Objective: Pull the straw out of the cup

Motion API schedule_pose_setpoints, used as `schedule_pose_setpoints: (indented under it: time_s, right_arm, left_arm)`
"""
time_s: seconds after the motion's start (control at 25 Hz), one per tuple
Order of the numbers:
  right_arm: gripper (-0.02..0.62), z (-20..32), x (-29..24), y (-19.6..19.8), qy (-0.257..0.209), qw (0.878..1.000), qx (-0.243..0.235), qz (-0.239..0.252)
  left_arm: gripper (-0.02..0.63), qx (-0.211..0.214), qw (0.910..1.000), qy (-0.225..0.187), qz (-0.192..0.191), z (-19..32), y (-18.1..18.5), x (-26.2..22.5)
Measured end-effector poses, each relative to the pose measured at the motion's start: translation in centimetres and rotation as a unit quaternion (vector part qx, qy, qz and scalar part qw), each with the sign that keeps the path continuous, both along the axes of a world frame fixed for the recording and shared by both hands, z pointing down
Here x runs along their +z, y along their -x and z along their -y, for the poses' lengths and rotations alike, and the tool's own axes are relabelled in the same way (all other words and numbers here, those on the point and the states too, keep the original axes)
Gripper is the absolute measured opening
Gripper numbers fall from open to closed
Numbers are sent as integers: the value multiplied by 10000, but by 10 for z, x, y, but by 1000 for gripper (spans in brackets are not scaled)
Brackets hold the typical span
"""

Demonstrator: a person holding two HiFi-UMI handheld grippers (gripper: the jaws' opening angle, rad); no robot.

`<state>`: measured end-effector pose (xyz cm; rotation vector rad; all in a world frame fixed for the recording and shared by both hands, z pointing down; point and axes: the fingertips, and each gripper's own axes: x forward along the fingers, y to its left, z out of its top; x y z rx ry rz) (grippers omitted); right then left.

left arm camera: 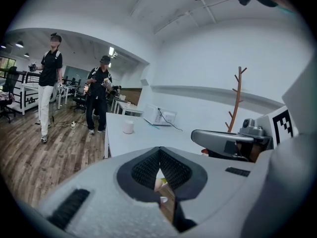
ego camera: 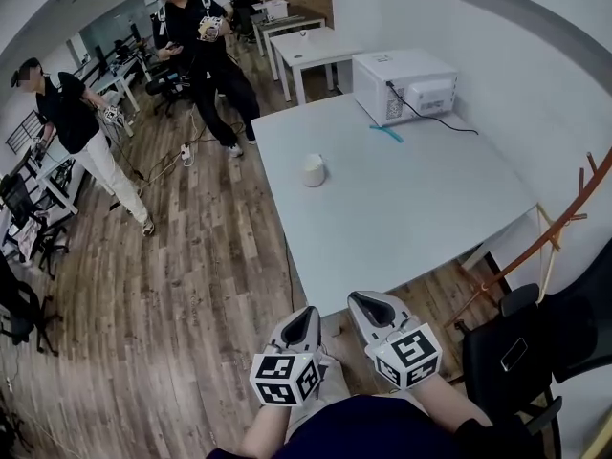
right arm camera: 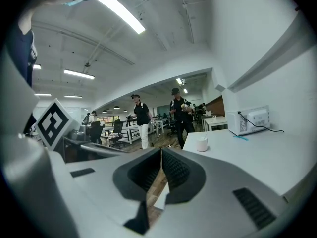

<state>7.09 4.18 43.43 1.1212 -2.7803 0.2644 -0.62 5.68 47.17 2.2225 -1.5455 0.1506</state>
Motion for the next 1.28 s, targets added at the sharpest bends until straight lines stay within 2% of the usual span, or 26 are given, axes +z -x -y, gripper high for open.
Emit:
schedule_pose_setpoints:
  time_s: [0.36, 0.68, 1.28]
  right_arm:
    - [31, 56, -3, 25, 112, 9999, 51, -46]
    - [31, 108, -4, 61, 127, 9998, 105, -125]
    - [31, 194, 3, 97, 83, 9974, 681, -214]
  left_arm:
    - [17, 121, 9999, 71, -17, 57, 22, -5]
    - [17, 270, 9995, 131, -32, 113, 58, -5]
    - [17, 710, 9974, 45, 81, 198, 101, 1]
